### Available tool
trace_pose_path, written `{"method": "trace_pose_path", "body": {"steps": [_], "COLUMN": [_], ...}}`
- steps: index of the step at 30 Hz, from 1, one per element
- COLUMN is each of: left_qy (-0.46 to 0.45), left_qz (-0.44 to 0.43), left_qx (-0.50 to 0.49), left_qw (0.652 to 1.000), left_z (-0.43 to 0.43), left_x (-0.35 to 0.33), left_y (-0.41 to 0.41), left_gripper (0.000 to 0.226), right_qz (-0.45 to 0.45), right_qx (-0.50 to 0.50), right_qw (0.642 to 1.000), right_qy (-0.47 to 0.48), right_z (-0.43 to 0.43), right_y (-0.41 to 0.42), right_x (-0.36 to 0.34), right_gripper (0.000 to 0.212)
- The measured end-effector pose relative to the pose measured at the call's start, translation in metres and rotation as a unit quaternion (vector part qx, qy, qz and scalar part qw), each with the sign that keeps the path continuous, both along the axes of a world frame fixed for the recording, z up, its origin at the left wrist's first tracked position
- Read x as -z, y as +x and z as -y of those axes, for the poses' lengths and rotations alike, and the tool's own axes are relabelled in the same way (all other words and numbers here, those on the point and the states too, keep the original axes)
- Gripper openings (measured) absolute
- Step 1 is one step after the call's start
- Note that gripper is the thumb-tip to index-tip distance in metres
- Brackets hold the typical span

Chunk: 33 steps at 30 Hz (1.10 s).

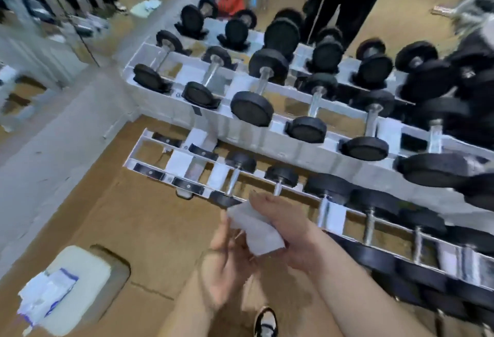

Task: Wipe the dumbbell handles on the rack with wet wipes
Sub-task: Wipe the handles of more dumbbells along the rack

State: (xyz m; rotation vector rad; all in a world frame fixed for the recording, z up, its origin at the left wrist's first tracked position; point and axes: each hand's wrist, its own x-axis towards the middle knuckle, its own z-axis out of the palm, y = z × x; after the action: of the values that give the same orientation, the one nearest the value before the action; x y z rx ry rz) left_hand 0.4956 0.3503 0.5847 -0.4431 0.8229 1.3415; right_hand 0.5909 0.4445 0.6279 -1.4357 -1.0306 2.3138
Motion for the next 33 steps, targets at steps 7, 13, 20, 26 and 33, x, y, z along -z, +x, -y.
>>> {"method": "trace_pose_path", "body": {"steps": [7,13,20,26,33], "left_qy": [0.161,0.105,0.006,0.066,0.096], "left_qz": [-0.009,-0.073,0.045,0.024,-0.143], "left_qx": [0.215,0.241,0.304,0.337,0.344], "left_qw": [0.963,0.962,0.952,0.939,0.923], "left_z": [-0.059,-0.114,-0.172,-0.215,-0.258], "left_x": [-0.011,0.018,0.061,0.152,0.274], "left_y": [0.095,0.124,0.159,0.169,0.181], "left_gripper": [0.035,0.053,0.049,0.047,0.056], "right_qz": [0.065,0.115,0.143,0.161,0.097], "right_qx": [0.054,0.093,0.191,0.158,0.12], "right_qw": [0.992,0.985,0.97,0.973,0.986], "right_qy": [0.094,0.091,0.04,0.04,0.065], "right_z": [-0.057,-0.077,-0.126,-0.167,-0.222], "right_y": [0.139,0.192,0.217,0.255,0.279], "right_x": [-0.006,0.038,0.087,0.166,0.298], "right_gripper": [0.033,0.027,0.025,0.046,0.018]}}
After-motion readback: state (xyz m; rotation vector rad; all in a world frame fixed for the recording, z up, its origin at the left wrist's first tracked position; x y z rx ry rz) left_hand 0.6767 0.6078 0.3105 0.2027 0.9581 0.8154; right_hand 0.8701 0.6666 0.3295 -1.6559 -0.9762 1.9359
